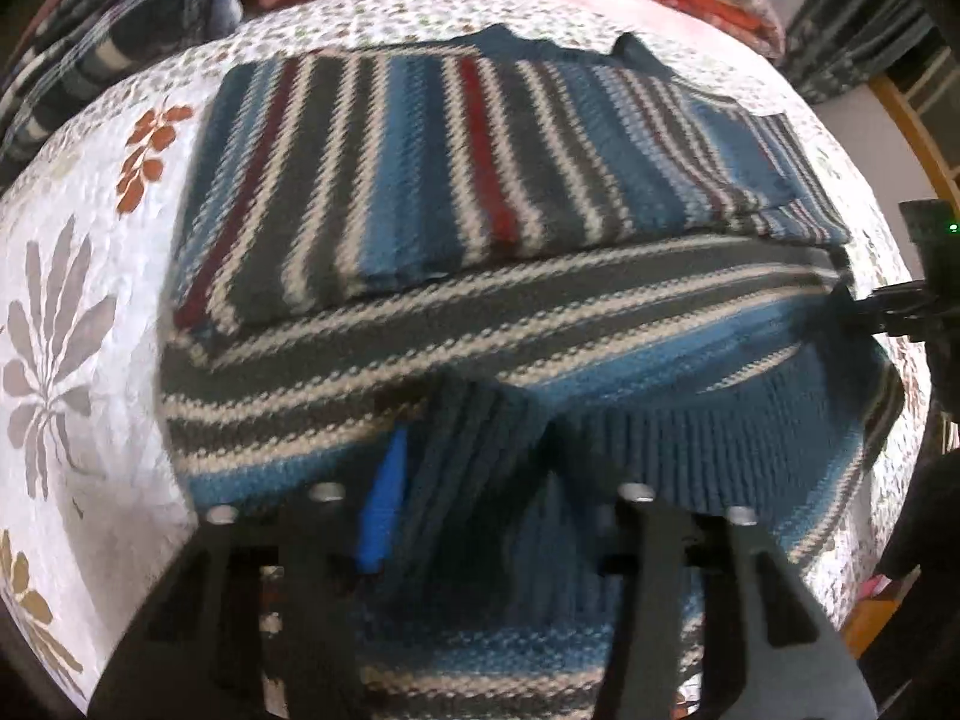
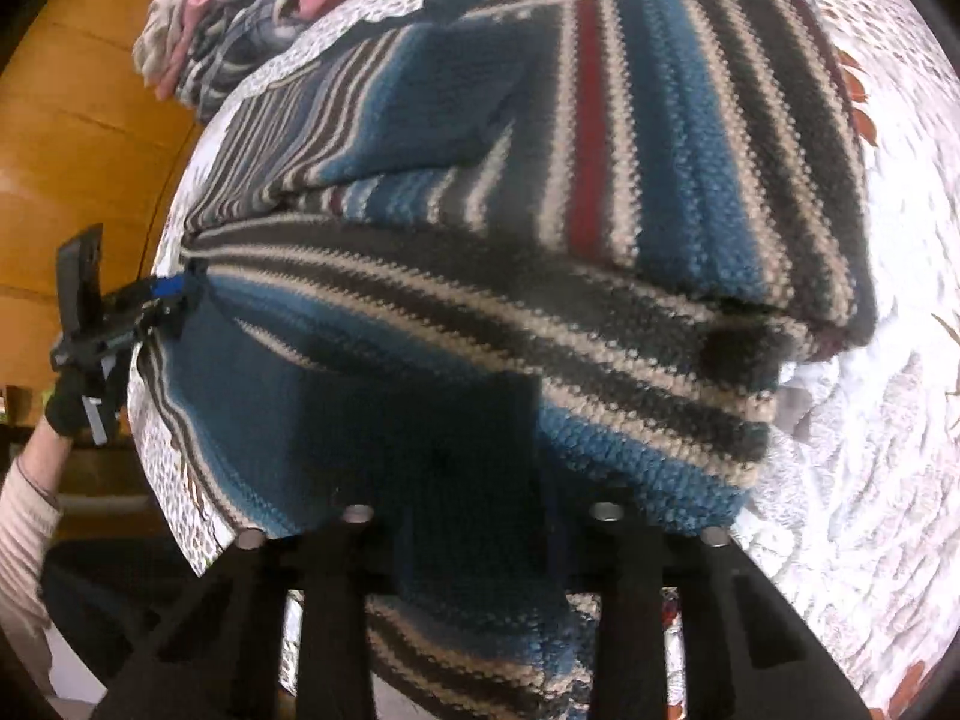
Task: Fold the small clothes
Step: 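Lay the folded hem down near the collar with both tools and release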
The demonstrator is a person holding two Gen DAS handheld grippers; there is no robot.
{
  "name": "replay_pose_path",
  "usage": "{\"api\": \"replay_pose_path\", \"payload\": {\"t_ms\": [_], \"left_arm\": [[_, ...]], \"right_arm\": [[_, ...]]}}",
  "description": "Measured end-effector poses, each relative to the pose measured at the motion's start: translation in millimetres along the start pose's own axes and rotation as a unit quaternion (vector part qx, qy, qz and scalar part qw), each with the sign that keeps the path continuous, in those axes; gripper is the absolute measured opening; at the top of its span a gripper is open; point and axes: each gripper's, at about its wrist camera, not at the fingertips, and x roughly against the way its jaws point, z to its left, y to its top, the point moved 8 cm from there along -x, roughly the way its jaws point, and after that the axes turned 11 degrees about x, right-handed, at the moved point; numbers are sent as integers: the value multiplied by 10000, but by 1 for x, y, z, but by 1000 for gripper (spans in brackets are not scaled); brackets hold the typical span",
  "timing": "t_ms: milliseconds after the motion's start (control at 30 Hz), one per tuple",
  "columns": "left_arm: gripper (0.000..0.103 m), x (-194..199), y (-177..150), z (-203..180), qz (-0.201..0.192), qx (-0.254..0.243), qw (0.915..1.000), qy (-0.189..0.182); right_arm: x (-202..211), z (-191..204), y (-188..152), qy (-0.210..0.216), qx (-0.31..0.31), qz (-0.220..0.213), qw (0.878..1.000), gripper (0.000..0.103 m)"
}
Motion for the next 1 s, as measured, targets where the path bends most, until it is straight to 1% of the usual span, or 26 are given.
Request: {"api": "replay_pose_path", "payload": {"t_ms": [33,67,100,167,200,300,400,533,700,800,867,900,1000], "left_arm": [[21,0,-1,-3,25,-40,10000,-36],[19,1,-1,-5,13,-76,10000,-39],[18,3,-3,-7,-13,-139,9999,-56],[15,8,-4,-11,-53,-189,9997,-122],[15,14,-5,-13,-105,-202,9995,-228],[15,30,-7,-17,-282,-175,9984,-467],[14,46,-7,-18,-462,-145,9974,-534],[14,71,3,-22,-787,-41,9943,-713],[14,98,31,-21,-1296,244,9871,-912],[14,113,53,-21,-1631,487,9800,-1032],[14,125,73,-20,-1890,681,9732,-1119],[14,128,85,-20,-2001,762,9704,-1116],[14,131,113,-22,-2174,815,9676,-994]], "right_arm": [[0,1,1,-33,29,-11,10000,21],[1,1,0,-19,31,-24,10000,18],[3,1,-1,54,4,-53,10000,11],[12,4,-3,211,-19,-165,9996,11],[17,7,-4,224,38,-193,9996,11],[32,17,-7,204,217,-254,9992,10],[49,26,-6,205,236,-369,9988,10],[73,43,-1,88,362,-488,9981,10],[114,50,15,-44,453,-913,9948,10],[132,47,33,-143,407,-1179,9921,10],[142,40,50,-237,332,-1346,9901,10],[145,36,58,-272,275,-1414,9892,10],[156,22,89,-386,83,-1631,9858,10]]}}
